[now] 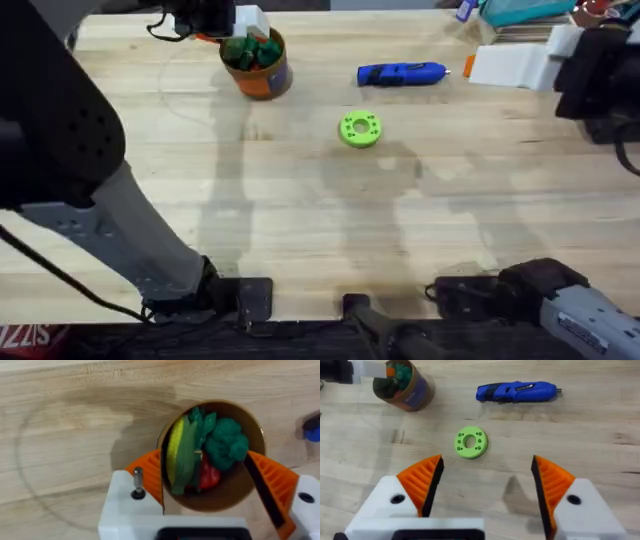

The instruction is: Pick up the gripper from the table and insert it into the empty holder that is missing its gripper. Then pick up a screw, insert it into the mounting hole, and use the screwdriver to tighten it. Finally, clean up the table by picking up the vegetable and placing it into the bucket.

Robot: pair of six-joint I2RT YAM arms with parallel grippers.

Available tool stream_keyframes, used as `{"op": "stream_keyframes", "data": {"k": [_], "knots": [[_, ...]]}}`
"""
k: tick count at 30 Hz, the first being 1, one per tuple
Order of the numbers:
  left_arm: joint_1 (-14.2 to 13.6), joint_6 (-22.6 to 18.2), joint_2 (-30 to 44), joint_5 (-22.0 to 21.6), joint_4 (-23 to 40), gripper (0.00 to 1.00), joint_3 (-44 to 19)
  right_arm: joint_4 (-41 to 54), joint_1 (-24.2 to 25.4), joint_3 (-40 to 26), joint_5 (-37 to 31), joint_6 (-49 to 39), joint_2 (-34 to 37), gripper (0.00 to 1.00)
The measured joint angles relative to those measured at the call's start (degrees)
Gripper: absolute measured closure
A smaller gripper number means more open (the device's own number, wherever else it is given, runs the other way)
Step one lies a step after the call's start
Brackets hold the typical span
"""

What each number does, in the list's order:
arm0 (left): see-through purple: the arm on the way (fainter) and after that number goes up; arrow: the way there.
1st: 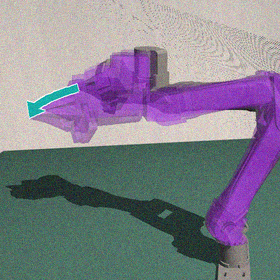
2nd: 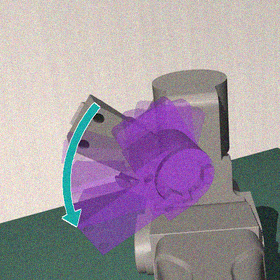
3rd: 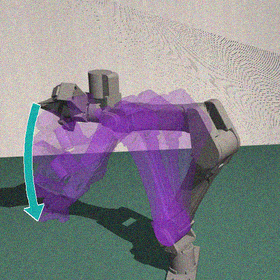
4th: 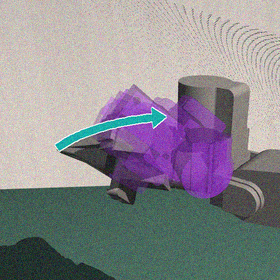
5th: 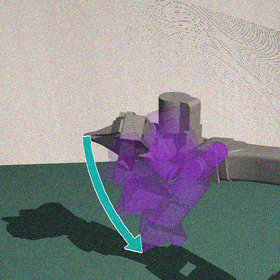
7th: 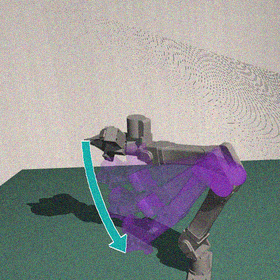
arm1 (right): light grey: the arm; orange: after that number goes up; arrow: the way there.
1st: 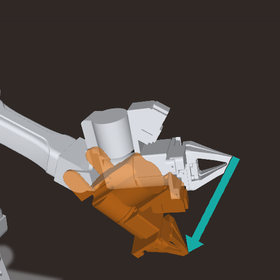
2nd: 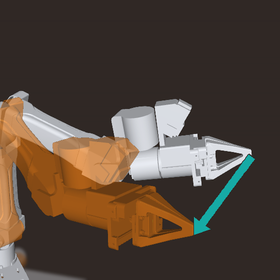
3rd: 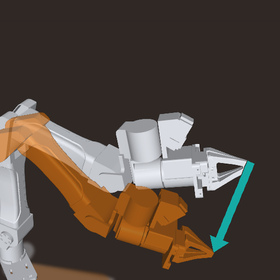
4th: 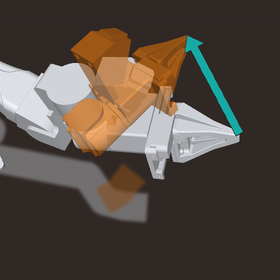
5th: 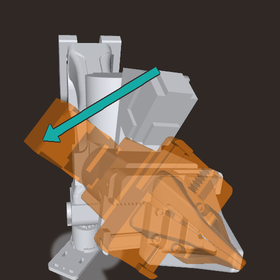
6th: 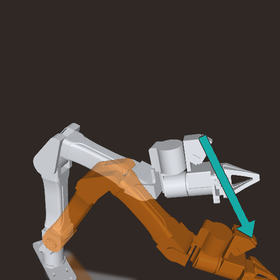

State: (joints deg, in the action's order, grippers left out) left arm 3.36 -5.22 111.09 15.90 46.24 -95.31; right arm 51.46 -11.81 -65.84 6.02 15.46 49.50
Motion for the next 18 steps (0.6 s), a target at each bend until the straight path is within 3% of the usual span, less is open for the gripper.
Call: {"op": "stream_keyframes", "data": {"k": [3,10,18], "knots": [[0.0,0.1,-1.8,0.0,2.8,0.050,0.0,0.0,0.0,0.0,0.0,0.0,0.0,0.008],[0.0,-1.1,-12.0,-0.2,16.1,0.049,0.0,0.0,0.0,0.0,0.0,0.0,0.0,0.008],[0.0,-1.9,-22.3,-4.0,31.1,0.047,0.0,0.0,0.0,0.0,0.0,0.0,0.0,0.008]]}}
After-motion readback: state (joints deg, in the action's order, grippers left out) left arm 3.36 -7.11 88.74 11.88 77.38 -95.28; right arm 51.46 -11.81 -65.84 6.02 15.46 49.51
